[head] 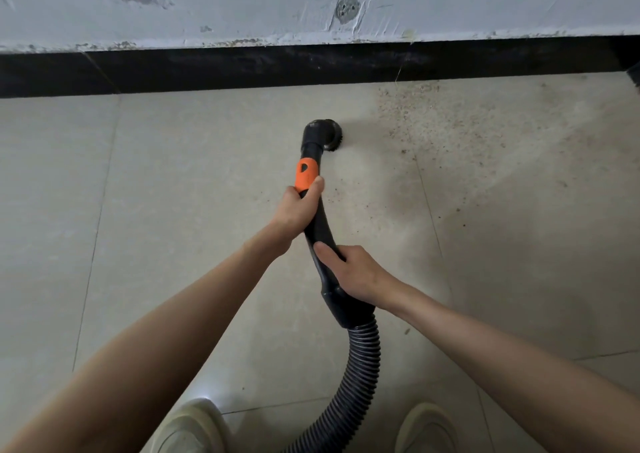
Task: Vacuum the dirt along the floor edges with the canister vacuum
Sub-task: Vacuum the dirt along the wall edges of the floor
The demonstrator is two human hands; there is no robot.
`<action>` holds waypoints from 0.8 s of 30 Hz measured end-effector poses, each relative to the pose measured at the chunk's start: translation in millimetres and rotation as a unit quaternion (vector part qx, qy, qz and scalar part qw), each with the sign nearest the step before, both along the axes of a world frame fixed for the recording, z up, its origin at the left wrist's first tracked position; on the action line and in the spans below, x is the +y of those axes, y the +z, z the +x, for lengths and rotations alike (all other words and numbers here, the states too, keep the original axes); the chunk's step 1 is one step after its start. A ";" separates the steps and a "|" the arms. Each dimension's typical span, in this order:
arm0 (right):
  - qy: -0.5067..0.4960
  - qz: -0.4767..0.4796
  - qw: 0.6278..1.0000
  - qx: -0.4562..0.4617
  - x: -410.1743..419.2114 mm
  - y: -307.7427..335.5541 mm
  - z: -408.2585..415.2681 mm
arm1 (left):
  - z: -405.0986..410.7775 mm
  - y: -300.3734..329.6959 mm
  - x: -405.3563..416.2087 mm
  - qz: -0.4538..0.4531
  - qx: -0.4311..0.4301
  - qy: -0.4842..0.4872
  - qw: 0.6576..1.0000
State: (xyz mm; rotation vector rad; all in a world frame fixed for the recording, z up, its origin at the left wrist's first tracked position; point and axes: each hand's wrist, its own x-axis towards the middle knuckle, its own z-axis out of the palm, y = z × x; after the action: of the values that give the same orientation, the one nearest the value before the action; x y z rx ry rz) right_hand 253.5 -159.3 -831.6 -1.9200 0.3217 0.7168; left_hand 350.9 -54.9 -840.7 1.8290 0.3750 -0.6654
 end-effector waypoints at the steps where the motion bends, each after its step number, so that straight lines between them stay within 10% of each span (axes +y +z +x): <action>1: 0.016 0.007 1.000 0.005 4.5 1.1 0.3 | 2.2 0.5 7.7 -0.007 0.007 0.030 1.000; 14: 0.155 0.037 0.987 0.036 57.0 8.8 -23.9 | -54.0 9.5 92.0 0.038 -0.008 0.201 0.979; 24: 0.140 0.121 0.971 0.154 56.0 17.8 -47.3 | -99.1 14.3 87.0 -0.008 0.080 0.157 0.984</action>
State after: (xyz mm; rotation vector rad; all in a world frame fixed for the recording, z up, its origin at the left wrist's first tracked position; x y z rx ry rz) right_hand 206.2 -103.3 -813.8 -1.6348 0.1452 1.1922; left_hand 251.7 32.1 -826.4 1.6568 0.7465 -0.5933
